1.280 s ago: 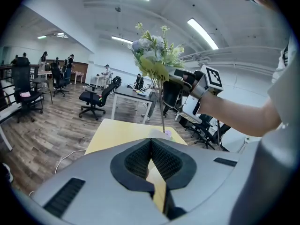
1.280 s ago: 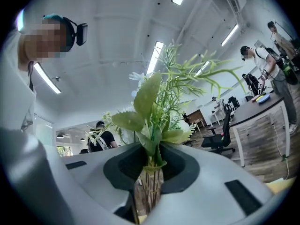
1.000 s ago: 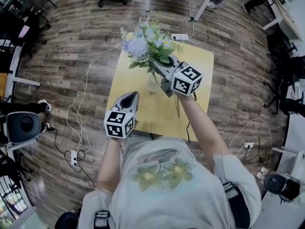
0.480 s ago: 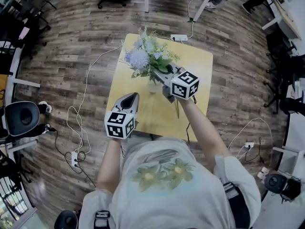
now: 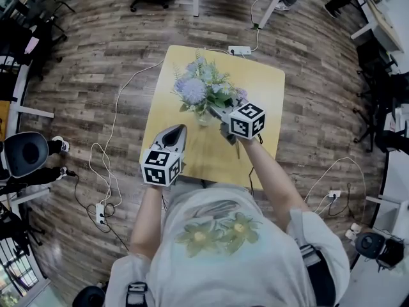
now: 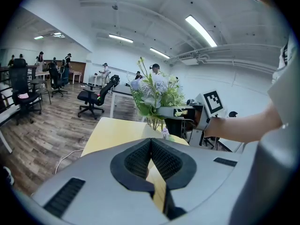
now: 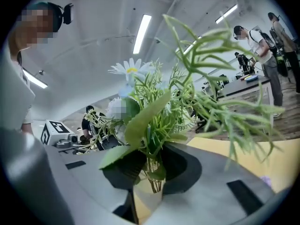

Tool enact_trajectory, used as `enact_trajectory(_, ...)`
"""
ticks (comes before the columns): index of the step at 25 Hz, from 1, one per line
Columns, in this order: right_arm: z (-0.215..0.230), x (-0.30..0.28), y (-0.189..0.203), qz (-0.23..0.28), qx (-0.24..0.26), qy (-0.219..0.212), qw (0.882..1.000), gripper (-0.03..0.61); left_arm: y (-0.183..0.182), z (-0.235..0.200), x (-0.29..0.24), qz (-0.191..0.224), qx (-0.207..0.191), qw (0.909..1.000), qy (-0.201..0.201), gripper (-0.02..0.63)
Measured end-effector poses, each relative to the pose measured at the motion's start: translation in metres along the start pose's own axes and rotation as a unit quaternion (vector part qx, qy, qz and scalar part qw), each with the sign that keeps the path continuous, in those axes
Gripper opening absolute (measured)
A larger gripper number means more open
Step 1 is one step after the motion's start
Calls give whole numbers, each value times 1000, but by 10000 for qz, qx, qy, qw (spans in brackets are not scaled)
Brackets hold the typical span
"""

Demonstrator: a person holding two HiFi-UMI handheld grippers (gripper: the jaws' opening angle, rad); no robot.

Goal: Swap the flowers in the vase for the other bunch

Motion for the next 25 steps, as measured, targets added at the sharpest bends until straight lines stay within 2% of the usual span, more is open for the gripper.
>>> enact_trajectory(7, 4, 7, 15, -173, -57, 64, 9998, 73, -1, 1, -5, -43, -12, 10000, 23, 18)
enact_trajectory(25, 0, 35, 34, -34, -179, 122, 9998, 77, 6, 8, -2, -137, -111, 9998, 88, 18)
Point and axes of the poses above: the fingertips, and each gripper's own axes: x backward along the fingers, z to its right, y out of its underside, the point moved 6 cm from there along x, backward along the fingers, and after that the axes turned 7 degrees about z, right-handed, at the moved point
